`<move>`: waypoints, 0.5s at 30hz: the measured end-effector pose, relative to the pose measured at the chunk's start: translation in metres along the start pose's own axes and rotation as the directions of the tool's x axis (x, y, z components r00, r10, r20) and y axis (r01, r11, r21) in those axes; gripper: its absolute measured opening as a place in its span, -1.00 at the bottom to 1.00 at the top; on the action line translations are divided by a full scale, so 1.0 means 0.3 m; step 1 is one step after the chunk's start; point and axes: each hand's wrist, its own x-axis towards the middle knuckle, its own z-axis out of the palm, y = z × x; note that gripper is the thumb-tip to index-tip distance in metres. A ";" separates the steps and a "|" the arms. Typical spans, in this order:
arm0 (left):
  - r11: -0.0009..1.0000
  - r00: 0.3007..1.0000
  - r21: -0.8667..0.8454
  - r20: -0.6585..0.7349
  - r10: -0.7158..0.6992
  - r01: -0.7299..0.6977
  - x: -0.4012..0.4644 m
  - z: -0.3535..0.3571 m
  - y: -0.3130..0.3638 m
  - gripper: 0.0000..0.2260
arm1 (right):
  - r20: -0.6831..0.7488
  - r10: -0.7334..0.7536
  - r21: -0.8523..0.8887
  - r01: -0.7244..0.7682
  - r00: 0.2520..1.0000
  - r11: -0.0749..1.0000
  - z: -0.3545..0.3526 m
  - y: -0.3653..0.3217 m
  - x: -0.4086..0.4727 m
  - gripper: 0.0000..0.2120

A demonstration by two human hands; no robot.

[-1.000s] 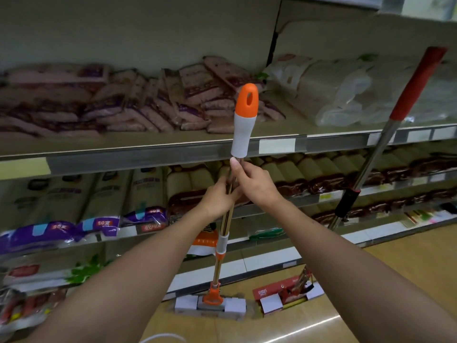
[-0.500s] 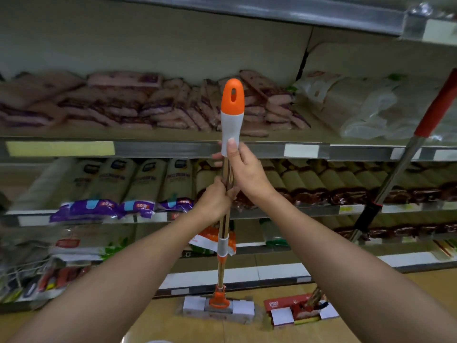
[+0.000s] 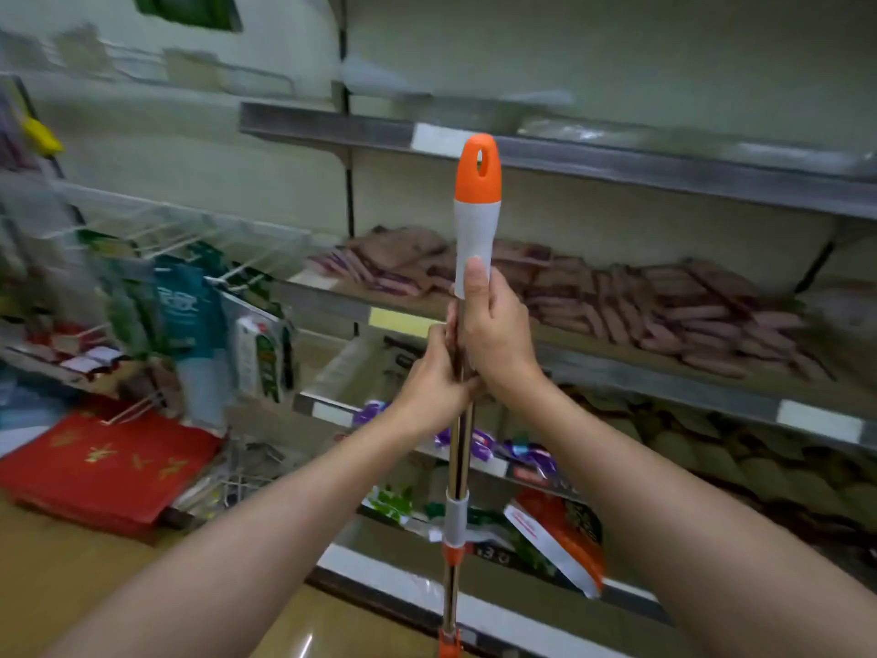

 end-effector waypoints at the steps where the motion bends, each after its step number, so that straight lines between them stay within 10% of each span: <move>1: 1.000 0.999 -0.002 -0.046 0.019 -0.019 -0.013 -0.063 0.003 -0.32 | 0.021 -0.020 -0.001 0.020 1.000 1.000 0.053 -0.034 0.008 -0.45; 15: 0.932 0.933 0.363 -0.339 0.118 0.014 -0.233 -0.974 -0.081 0.02 | 0.241 -0.311 0.183 0.271 0.919 0.945 0.813 -0.559 0.049 -0.61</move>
